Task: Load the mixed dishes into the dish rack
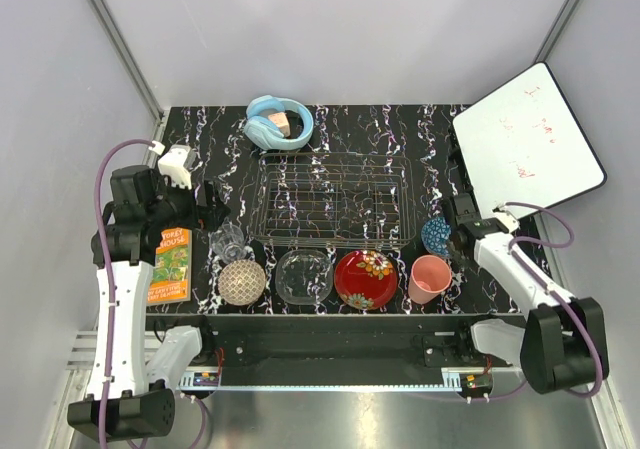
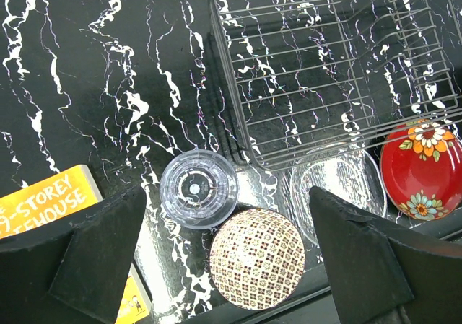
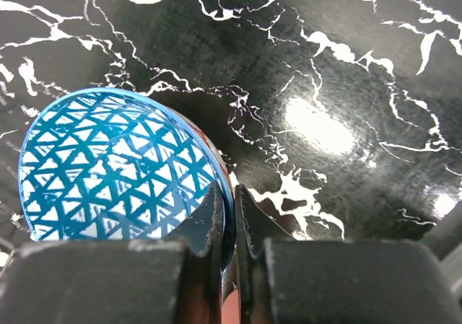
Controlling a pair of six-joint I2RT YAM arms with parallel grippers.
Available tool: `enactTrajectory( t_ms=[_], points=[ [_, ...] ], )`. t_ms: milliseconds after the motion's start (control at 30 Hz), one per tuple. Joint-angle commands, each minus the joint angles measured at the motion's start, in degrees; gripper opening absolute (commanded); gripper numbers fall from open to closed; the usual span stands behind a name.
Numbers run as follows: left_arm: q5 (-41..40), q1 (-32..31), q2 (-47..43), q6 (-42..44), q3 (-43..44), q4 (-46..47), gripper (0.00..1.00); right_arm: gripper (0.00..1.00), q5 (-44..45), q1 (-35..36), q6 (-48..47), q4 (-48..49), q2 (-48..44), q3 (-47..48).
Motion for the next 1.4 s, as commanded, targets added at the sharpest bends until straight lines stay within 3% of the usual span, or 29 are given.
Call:
enactTrajectory(
  t_ms=[0, 233, 400, 700, 900, 1367],
  points=[
    [-0.8, 0.2, 0.0, 0.8, 0.6, 2.3, 0.99, 0.02, 3.9, 0.2, -3.2, -1.2, -5.6, 1.0],
    [0.0, 0.3, 0.1, 0.8, 0.0, 2.5, 0.99, 0.00, 12.5, 0.2, -10.6, -2.2, -12.1, 7.7],
    [-0.3, 0.3, -0.4, 1.2, -0.5, 2.5, 0.99, 0.00, 20.0, 3.3, -16.7, -2.3, -9.3, 15.2],
    [-0.1, 0.2, -1.2, 2.1, 0.6, 0.7, 0.99, 0.00, 43.6, 22.4, -27.7, -2.3, 9.6, 35.5],
    [-1.9, 0.3, -2.9, 3.2, -0.2, -0.6, 0.99, 0.00, 57.0, 26.7, -35.5, -3.1, 26.0, 43.4],
    [-1.6, 0.3, -1.5, 3.8, -1.3, 0.0, 0.99, 0.00, 60.8, 31.1, -42.0, -3.6, 44.1, 55.2]
  ],
)
